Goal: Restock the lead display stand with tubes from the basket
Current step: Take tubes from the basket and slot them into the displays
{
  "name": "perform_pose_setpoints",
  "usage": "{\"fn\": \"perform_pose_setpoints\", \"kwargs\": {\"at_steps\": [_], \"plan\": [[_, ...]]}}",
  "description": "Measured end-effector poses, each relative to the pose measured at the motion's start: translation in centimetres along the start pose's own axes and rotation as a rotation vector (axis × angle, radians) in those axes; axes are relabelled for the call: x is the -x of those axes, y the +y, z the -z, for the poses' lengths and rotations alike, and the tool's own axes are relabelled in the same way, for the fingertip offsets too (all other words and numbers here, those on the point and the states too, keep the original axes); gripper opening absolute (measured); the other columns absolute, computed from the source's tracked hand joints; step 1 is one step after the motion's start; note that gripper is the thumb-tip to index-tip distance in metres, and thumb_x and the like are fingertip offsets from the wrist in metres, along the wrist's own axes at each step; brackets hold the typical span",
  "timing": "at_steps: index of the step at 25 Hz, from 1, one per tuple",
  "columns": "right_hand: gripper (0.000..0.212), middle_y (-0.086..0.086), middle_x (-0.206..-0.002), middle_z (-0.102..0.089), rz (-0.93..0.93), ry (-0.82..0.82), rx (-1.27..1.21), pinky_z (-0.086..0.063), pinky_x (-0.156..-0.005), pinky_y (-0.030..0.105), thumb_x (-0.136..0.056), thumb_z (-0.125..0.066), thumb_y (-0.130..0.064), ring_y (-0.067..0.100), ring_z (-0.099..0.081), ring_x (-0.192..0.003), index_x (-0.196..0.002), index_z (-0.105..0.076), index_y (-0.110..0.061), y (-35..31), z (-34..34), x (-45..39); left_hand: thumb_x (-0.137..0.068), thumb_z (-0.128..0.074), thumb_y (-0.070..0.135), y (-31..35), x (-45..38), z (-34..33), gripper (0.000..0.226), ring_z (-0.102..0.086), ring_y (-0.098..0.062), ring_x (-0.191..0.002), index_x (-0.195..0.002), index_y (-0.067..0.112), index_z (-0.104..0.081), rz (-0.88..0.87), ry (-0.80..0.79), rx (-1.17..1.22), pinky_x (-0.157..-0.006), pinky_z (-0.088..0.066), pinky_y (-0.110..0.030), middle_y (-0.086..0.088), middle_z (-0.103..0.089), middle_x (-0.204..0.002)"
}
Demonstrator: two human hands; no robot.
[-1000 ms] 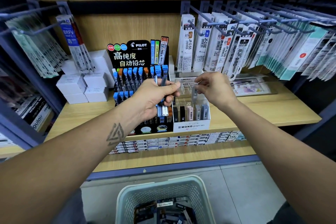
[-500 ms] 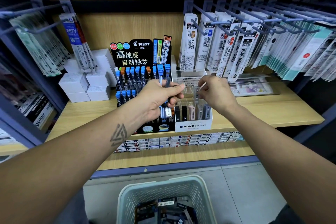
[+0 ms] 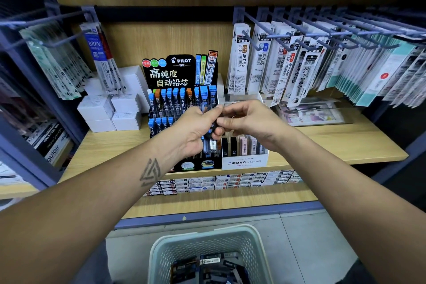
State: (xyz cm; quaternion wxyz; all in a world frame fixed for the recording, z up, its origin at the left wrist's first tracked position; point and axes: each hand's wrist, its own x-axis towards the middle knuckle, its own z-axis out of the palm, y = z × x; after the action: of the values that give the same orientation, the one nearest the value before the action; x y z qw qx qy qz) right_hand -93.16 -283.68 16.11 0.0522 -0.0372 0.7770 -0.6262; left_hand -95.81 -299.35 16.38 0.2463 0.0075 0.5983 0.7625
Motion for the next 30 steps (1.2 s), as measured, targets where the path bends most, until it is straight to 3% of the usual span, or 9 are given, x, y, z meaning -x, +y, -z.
{"fn": "perform_pose_setpoints", "kwargs": {"at_steps": [3,7,12,15,19,21,24,26,30], "plan": [[0.022,0.015,-0.085,-0.071,-0.078,0.002,-0.175,-0.054,-0.084,0.045,-0.08,-0.08,-0.008,0.028,-0.065,-0.081,-0.1,-0.074,-0.004,0.2,-0.1,-0.3,-0.102,-0.056,0.021,0.1,0.2,0.3,0.019,-0.049,-0.014,-0.043,-0.094,0.004,-0.058,0.05,-0.043,0.026,-0.038,-0.037,-0.02,-0.011,-0.058,-0.061],[0.02,0.01,-0.08,-0.071,-0.153,0.104,-0.407,-0.05,-0.059,0.024,-0.08,-0.073,0.006,0.015,-0.062,-0.065,-0.097,-0.073,-0.004,-1.1,1.3,0.0,-0.103,-0.055,0.024,0.3,0.5,0.8,0.022,-0.047,-0.013,-0.042,-0.098,0.003,-0.059,0.135,-0.08,0.036,-0.038,-0.038,-0.018,-0.017,-0.062,-0.066],[0.022,0.01,-0.079,-0.071,-0.097,0.213,-0.433,-0.053,-0.065,0.025,-0.081,-0.071,0.009,0.016,-0.061,-0.064,-0.1,-0.073,-0.004,-1.6,1.6,0.0,-0.1,-0.059,0.015,0.6,0.6,1.1,0.01,-0.041,-0.01,-0.04,-0.1,0.005,-0.058,0.134,-0.101,0.021,-0.036,-0.031,-0.017,-0.016,-0.063,-0.068],[0.023,0.01,-0.079,-0.071,-0.072,0.19,-0.469,-0.055,-0.067,0.027,-0.079,-0.073,0.009,0.017,-0.064,-0.067,-0.099,-0.071,-0.004,-1.5,1.4,-0.1,-0.096,-0.061,0.003,0.7,0.8,1.1,0.004,-0.041,-0.008,-0.038,-0.092,0.003,-0.06,0.084,-0.093,-0.016,-0.037,-0.032,-0.017,-0.02,-0.067,-0.073],[0.018,0.009,-0.078,-0.071,-0.057,0.123,-0.424,-0.056,-0.074,0.033,-0.078,-0.073,0.007,0.022,-0.066,-0.073,-0.087,-0.068,-0.007,-1.4,0.7,0.3,-0.095,-0.06,-0.002,0.8,0.6,0.7,0.004,-0.042,-0.008,-0.04,-0.097,-0.002,-0.064,0.047,-0.1,-0.022,-0.04,-0.032,-0.017,-0.024,-0.07,-0.081],[0.025,0.007,-0.074,-0.068,-0.005,0.152,-0.346,-0.056,-0.069,0.033,-0.079,-0.072,0.01,0.023,-0.065,-0.07,-0.096,-0.067,-0.007,-1.4,1.2,0.5,-0.095,-0.059,-0.003,0.7,0.4,0.5,0.007,-0.041,-0.008,-0.04,-0.102,-0.004,-0.062,0.045,-0.109,-0.046,-0.039,-0.031,-0.018,-0.025,-0.069,-0.081],[0.029,0.009,-0.075,-0.07,0.081,0.175,-0.162,-0.057,-0.063,0.032,-0.085,-0.073,0.002,0.024,-0.065,-0.066,-0.112,-0.067,-0.007,-1.8,2.1,0.5,-0.096,-0.057,-0.004,0.6,0.3,0.1,0.005,-0.04,-0.009,-0.04,-0.093,-0.001,-0.059,0.023,-0.115,-0.1,-0.042,-0.028,-0.019,-0.021,-0.066,-0.074],[0.02,0.013,-0.079,-0.071,0.122,0.213,-0.062,-0.055,-0.061,0.031,-0.088,-0.073,-0.005,0.023,-0.066,-0.065,-0.108,-0.07,-0.004,-2.0,2.5,0.4,-0.097,-0.055,-0.005,0.5,0.2,0.0,0.009,-0.039,-0.01,-0.04,-0.091,0.001,-0.057,0.032,-0.113,-0.13,-0.042,-0.027,-0.02,-0.019,-0.065,-0.069],[0.011,0.016,-0.078,-0.07,0.123,0.286,-0.072,-0.058,-0.063,0.028,-0.087,-0.07,0.005,0.022,-0.067,-0.064,-0.097,-0.071,0.002,-2.1,3.2,0.2,-0.097,-0.053,-0.007,0.8,0.3,0.0,0.01,-0.042,-0.01,-0.041,-0.104,-0.002,-0.059,0.068,-0.075,-0.102,-0.04,-0.031,-0.019,-0.019,-0.066,-0.068]]}}
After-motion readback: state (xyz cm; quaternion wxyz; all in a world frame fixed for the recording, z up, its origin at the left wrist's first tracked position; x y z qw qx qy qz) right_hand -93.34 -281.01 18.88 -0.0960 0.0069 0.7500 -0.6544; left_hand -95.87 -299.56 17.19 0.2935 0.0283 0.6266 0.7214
